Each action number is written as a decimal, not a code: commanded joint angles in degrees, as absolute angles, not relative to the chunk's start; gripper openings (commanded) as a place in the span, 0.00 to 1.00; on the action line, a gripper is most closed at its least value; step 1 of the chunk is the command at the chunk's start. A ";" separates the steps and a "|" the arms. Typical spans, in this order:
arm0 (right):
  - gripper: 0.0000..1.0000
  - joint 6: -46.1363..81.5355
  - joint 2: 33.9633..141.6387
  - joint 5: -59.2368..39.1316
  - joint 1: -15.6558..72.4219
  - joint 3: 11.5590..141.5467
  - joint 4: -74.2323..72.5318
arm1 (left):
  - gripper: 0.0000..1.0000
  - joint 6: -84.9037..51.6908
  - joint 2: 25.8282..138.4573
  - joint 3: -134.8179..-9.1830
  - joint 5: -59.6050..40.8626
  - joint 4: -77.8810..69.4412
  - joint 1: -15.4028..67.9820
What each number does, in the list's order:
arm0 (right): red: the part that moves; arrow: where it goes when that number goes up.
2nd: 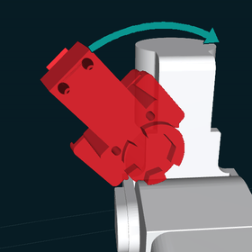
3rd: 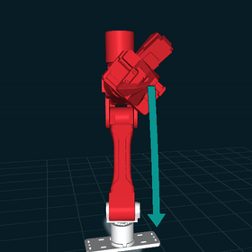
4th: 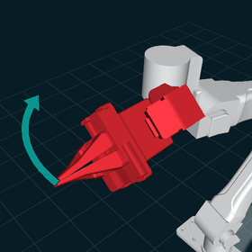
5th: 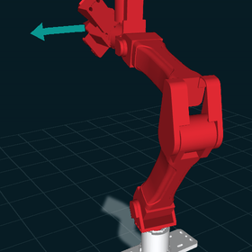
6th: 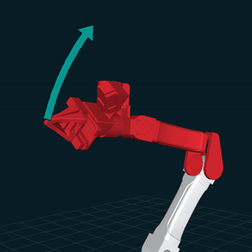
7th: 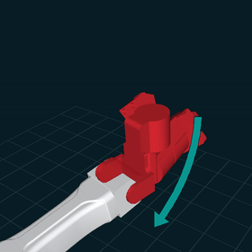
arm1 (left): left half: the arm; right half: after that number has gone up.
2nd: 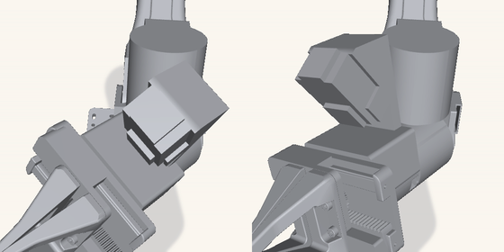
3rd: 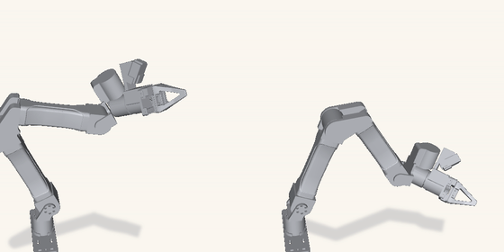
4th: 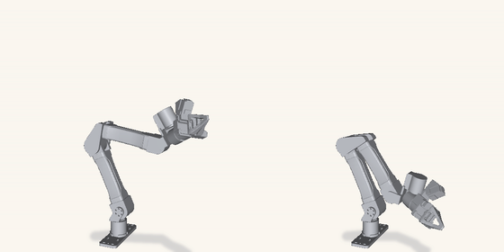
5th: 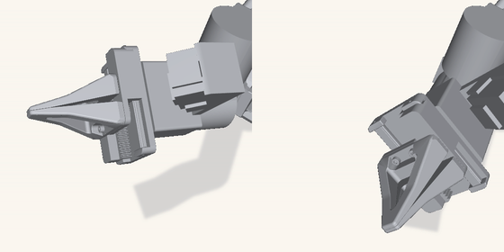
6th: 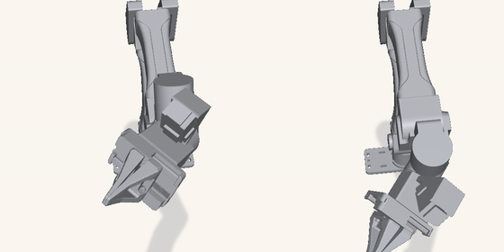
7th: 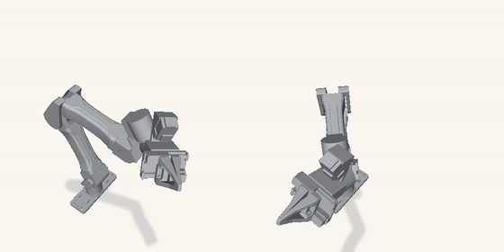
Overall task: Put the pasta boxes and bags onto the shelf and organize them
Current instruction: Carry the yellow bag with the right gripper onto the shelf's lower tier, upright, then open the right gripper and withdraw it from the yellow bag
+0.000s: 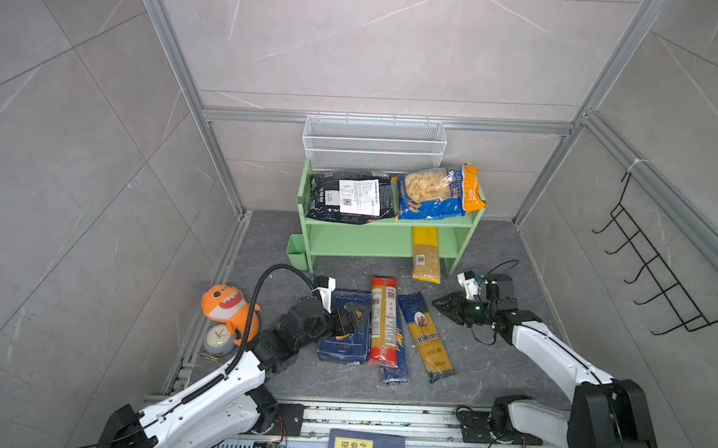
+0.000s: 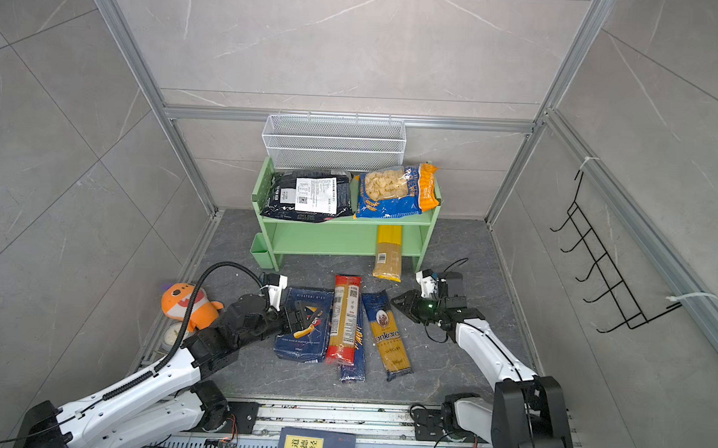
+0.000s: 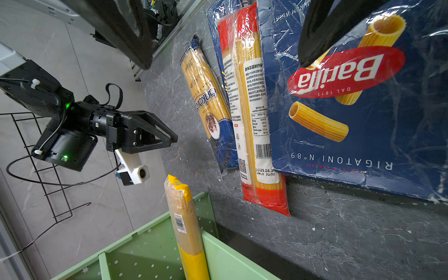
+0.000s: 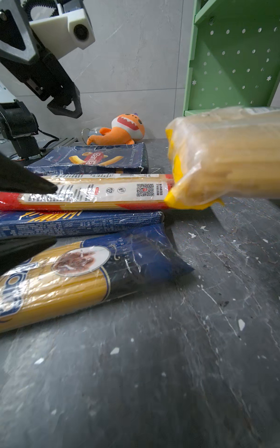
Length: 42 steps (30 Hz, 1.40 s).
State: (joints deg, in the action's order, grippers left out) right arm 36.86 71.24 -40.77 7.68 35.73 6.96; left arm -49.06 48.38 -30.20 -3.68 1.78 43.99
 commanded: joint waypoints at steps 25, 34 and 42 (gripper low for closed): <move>0.37 38.33 93.02 -40.29 8.71 56.49 -2.61 | 0.95 -46.67 52.94 -34.92 0.20 4.37 43.59; 0.39 36.29 93.38 -39.54 7.34 57.60 0.32 | 0.95 -46.41 52.83 -34.66 0.27 4.46 43.37; 0.54 34.38 92.94 -40.17 6.33 57.62 2.29 | 0.95 -46.97 52.18 -34.21 -0.26 4.24 43.35</move>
State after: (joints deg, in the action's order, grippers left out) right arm 35.75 93.43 -40.82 7.42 56.27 1.13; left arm -47.92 52.93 -32.67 -0.27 4.78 43.72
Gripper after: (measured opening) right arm 0.515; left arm 0.949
